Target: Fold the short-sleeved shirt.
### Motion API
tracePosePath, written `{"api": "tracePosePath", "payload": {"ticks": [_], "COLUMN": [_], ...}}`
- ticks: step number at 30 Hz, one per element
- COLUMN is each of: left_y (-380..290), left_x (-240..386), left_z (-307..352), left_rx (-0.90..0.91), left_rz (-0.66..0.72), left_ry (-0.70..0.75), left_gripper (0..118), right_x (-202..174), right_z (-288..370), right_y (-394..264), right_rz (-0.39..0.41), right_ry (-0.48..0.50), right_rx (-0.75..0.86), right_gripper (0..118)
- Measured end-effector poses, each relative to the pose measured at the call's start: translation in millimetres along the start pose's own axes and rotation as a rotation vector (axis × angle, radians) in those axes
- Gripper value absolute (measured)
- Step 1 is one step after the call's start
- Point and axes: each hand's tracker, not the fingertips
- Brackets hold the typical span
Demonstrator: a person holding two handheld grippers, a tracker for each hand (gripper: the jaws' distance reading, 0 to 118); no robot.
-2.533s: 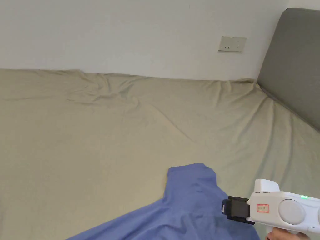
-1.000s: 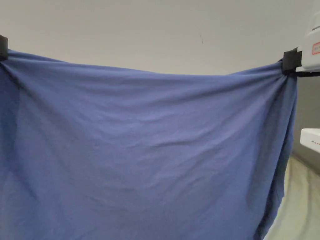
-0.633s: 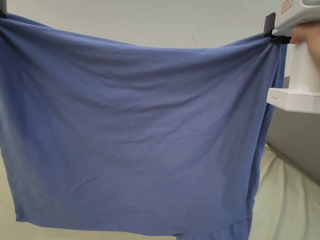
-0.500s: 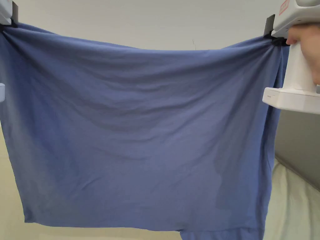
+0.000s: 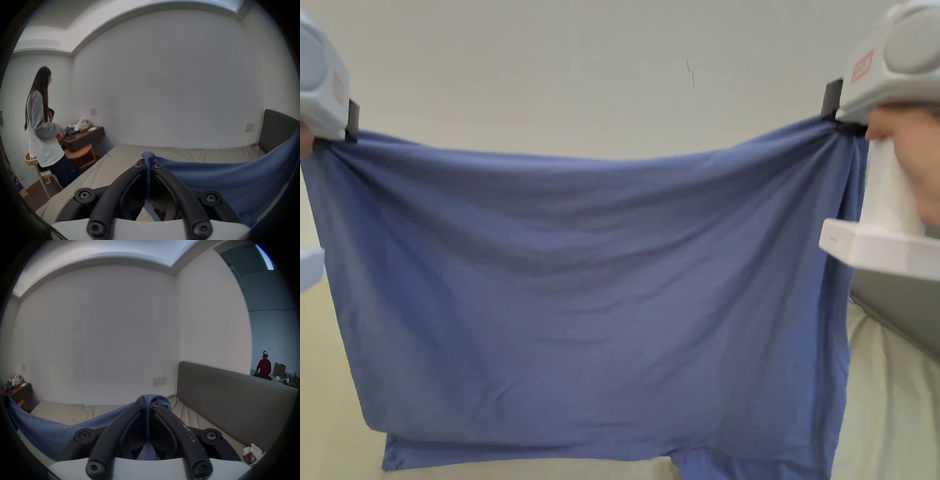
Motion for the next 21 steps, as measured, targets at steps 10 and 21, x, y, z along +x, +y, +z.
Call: {"api": "tracePosePath", "payload": {"ticks": [10, 21], "left_y": [-132.9, -278.4], "left_x": [-14.7, -86.3], "left_z": [33.2, 169.2], "left_rx": [-0.244, -0.369], "left_rz": [-0.055, 0.035], "left_ry": [-0.130, -0.280], "left_gripper": [4, 4], "right_x": [35.7, 86.6], "right_z": [20.0, 161.5], "right_y": [-126.1, -279.8], "right_rz": [0.028, 0.123], "right_ry": [0.133, 0.281], "right_rx": [-0.231, -0.444], "right_gripper": [6, 6]}}
